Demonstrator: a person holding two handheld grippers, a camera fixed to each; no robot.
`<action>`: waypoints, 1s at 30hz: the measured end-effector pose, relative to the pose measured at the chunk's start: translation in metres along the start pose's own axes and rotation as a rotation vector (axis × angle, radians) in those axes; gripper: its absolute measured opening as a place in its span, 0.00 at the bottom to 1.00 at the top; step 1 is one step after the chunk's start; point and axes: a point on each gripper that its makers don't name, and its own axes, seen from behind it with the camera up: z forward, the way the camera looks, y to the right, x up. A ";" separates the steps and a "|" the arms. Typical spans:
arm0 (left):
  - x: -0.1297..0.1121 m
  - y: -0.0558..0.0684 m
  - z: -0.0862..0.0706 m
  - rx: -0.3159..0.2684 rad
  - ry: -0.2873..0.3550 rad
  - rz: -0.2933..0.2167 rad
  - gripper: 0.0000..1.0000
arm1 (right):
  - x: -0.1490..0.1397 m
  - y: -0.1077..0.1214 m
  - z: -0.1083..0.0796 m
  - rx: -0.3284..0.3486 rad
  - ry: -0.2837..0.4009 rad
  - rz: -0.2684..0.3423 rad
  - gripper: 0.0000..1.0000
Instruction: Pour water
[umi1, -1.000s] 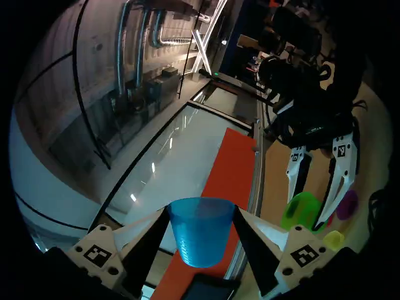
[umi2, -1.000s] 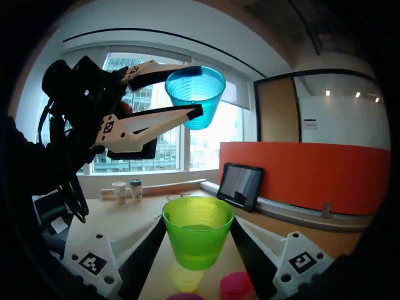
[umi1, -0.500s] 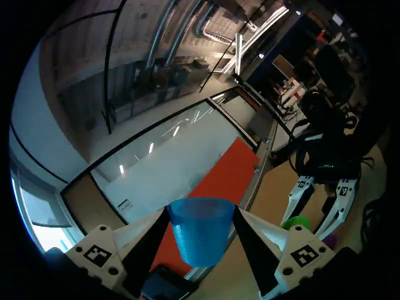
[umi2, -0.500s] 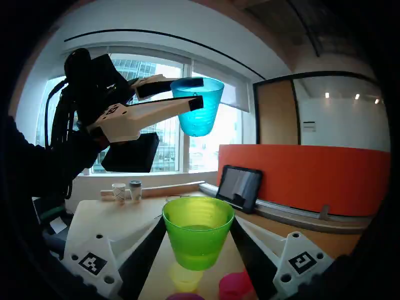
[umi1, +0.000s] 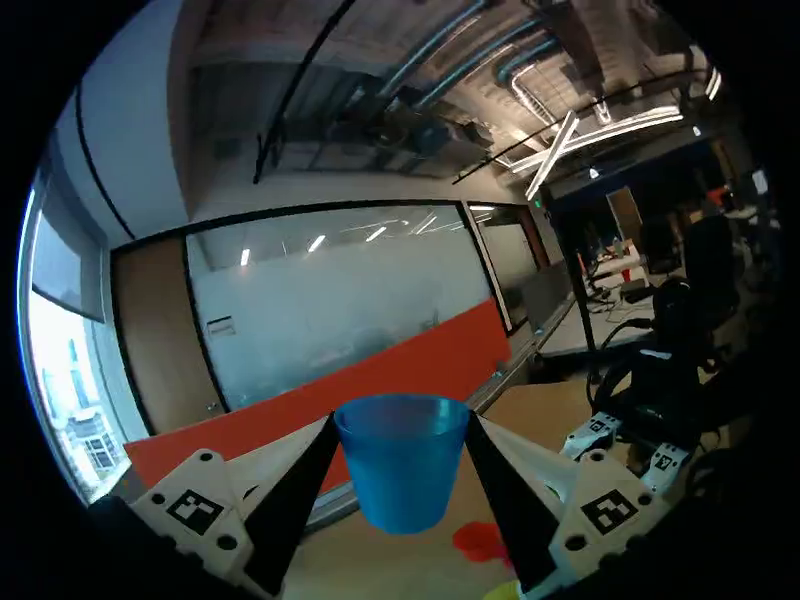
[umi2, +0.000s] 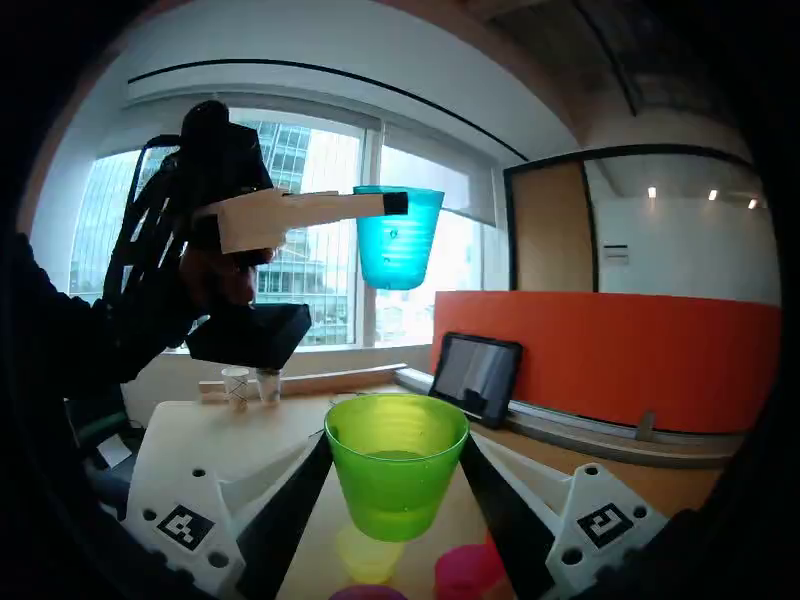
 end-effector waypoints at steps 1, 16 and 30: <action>-0.003 -0.003 0.000 0.003 -0.003 -0.023 0.89 | 0.000 0.000 -0.001 -0.001 0.000 -0.001 0.90; -0.032 -0.022 0.001 0.019 -0.025 -0.283 0.89 | 0.005 -0.005 -0.007 -0.007 0.001 -0.005 0.90; -0.057 -0.022 -0.017 0.035 -0.066 -0.283 0.89 | 0.008 -0.002 -0.014 -0.031 -0.015 -0.003 0.90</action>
